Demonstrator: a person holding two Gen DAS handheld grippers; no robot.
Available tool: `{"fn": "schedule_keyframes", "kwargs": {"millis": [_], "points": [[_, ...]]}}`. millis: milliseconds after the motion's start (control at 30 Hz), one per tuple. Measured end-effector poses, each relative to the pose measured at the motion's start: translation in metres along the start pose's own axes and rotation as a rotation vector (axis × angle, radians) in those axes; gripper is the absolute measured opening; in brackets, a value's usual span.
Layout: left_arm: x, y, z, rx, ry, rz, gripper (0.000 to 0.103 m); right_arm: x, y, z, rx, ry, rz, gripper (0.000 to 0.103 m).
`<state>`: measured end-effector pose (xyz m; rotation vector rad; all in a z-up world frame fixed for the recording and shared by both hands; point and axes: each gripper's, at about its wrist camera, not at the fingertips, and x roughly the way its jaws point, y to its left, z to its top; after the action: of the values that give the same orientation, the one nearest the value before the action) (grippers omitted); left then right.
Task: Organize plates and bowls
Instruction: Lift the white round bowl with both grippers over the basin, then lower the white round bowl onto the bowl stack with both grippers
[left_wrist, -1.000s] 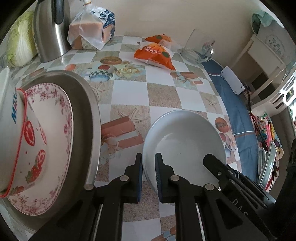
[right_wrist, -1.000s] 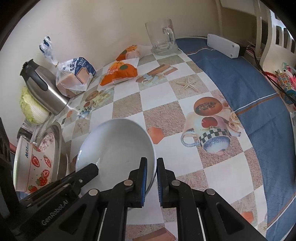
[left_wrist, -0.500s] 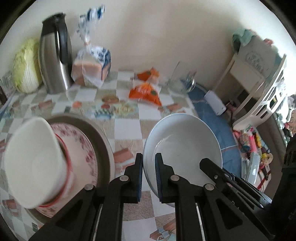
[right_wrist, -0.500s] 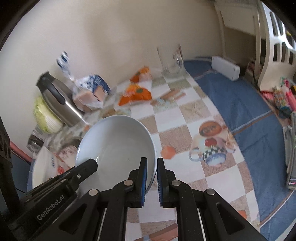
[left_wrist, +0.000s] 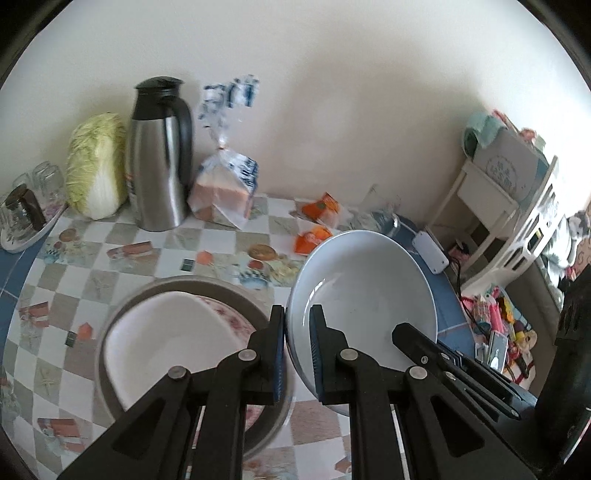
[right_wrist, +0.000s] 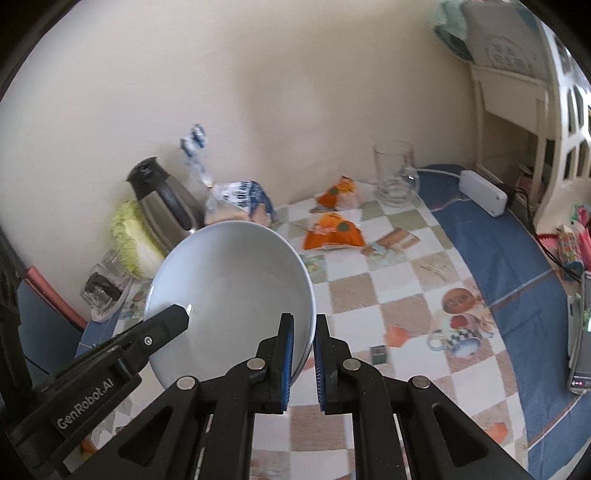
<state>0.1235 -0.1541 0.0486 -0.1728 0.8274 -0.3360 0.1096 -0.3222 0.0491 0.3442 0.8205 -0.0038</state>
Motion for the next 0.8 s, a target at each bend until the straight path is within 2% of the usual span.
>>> {"fn": "schedule_keyframes", "kwargs": {"millis": [467, 800], "points": [[-0.029, 0.073, 0.008, -0.117, -0.04, 0.026, 0.013, 0.016, 0.072, -0.004, -0.063, 0.02, 0.097, 0.012], [-0.019, 0.107, 0.001, -0.18, 0.027, 0.058, 0.013, 0.039, 0.103, -0.015, -0.112, 0.078, 0.102, 0.012]]}}
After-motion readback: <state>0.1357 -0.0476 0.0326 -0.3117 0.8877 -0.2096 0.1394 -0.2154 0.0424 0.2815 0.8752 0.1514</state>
